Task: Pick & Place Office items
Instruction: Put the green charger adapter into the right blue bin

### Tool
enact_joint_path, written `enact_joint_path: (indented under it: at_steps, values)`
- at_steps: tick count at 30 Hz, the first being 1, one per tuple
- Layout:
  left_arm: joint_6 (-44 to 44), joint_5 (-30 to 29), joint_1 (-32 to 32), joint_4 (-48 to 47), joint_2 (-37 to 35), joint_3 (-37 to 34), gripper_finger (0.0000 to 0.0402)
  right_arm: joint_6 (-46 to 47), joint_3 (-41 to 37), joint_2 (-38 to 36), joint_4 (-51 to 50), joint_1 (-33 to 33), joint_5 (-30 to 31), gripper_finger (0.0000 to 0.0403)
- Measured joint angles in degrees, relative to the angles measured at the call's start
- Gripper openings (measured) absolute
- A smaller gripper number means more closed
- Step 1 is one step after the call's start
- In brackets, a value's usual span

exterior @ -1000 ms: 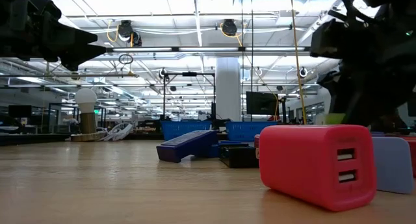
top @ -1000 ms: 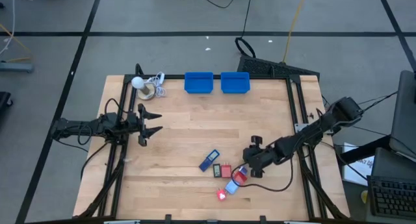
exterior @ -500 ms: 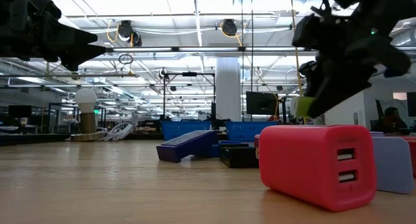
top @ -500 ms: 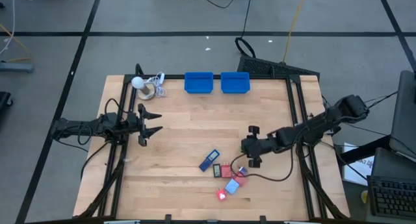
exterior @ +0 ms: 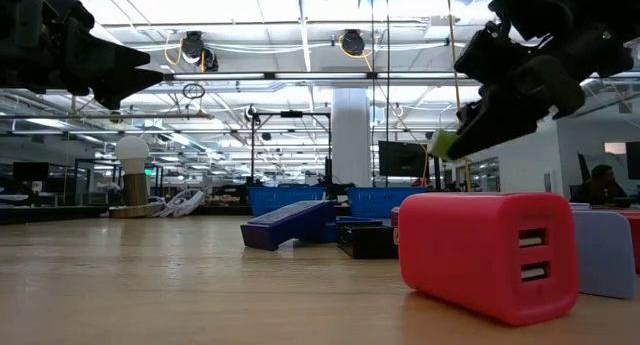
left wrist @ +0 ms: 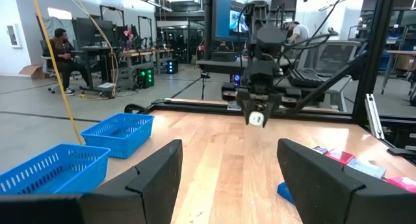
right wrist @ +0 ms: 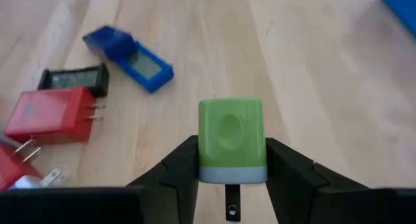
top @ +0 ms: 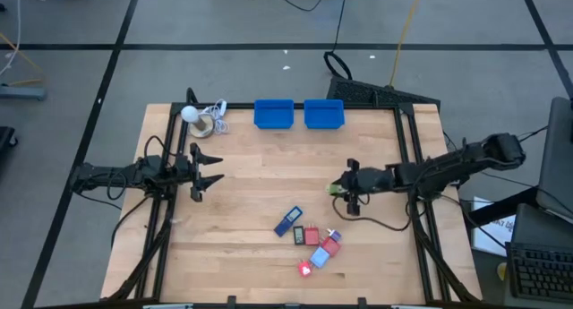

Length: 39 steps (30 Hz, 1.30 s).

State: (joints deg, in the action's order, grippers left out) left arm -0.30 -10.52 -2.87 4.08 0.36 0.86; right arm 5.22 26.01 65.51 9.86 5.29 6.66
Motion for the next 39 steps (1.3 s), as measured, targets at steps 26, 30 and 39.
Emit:
enact_joint_path:
  at_steps: [26, 30, 39]
  values:
    - [-0.1, 0.0, 0.0, 0.0, 0.0, 0.0, 0.0255, -4.7, -0.9, -1.7, 15.6, -10.1, -13.0, 0.0134]
    - [-0.1, 0.0, 0.0, 0.0, 0.0, 0.0, 0.0255, -2.8, -0.9, -1.6, 18.6, -10.1, -14.8, 0.0133]
    - [0.0, 0.0, 0.0, 0.0, 0.0, 0.0, 0.0255, -1.4, -0.9, 0.3, 25.8, -10.5, -12.7, 0.0133]
